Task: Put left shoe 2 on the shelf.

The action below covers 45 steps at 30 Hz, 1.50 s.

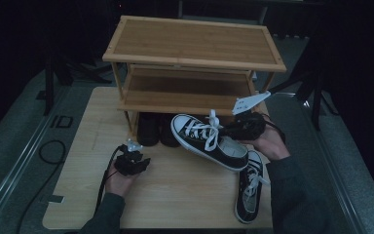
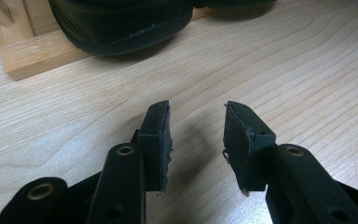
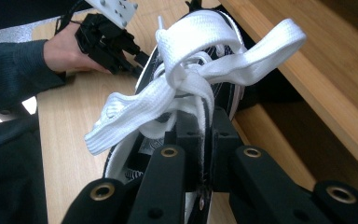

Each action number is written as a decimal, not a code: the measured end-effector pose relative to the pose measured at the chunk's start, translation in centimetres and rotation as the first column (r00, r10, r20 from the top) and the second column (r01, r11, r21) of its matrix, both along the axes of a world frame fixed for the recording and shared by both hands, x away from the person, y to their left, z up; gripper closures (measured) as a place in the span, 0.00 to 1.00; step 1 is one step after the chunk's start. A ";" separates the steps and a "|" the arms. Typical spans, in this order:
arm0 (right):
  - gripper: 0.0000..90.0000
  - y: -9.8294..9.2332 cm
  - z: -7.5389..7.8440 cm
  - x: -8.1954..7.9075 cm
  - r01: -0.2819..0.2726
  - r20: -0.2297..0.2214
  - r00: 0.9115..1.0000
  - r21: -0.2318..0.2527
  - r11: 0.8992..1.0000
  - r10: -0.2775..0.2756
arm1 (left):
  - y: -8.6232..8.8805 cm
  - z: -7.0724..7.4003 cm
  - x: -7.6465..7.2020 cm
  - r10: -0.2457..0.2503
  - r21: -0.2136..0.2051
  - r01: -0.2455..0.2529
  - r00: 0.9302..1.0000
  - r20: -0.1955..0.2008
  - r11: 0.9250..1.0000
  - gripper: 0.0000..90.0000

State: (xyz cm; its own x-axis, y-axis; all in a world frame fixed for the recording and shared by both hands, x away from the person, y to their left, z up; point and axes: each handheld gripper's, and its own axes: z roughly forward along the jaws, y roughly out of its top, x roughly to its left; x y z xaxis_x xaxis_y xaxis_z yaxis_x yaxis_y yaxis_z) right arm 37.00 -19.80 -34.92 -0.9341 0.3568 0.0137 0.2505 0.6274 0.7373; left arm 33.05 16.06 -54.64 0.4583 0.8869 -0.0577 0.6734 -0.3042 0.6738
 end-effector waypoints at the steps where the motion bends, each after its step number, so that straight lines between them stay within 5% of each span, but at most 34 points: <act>1: 0.96 0.1 0.1 0.0 0.001 0.001 1.000 0.004 1.000 -0.001 | 0.0 0.0 0.0 0.000 -0.001 0.000 1.000 0.000 1.000 0.68; 15: 0.96 0.4 2.9 0.3 0.011 0.043 0.999 0.044 0.999 -0.013 | 0.1 0.0 0.0 0.000 -0.001 0.000 1.000 -0.001 1.000 0.68; 23: 0.96 0.8 3.6 1.5 0.085 0.070 0.994 0.034 0.996 -0.087 | 0.1 0.0 0.0 0.000 -0.002 0.000 1.000 0.000 1.000 0.68; 28: 0.96 0.9 3.9 2.8 0.160 0.079 0.983 0.088 0.983 -0.167 | 0.1 0.0 0.1 -0.001 -0.002 0.001 1.000 -0.003 1.000 0.68; 40: 0.96 2.3 3.8 4.5 0.285 0.116 0.948 0.120 0.951 -0.298 | 0.1 0.0 0.1 -0.001 -0.003 0.001 1.000 0.000 1.000 0.68; 45: 0.96 3.1 3.4 4.9 0.345 0.170 0.916 0.133 0.929 -0.364 | 0.2 0.1 0.1 -0.001 -0.006 0.001 1.000 -0.001 1.000 0.68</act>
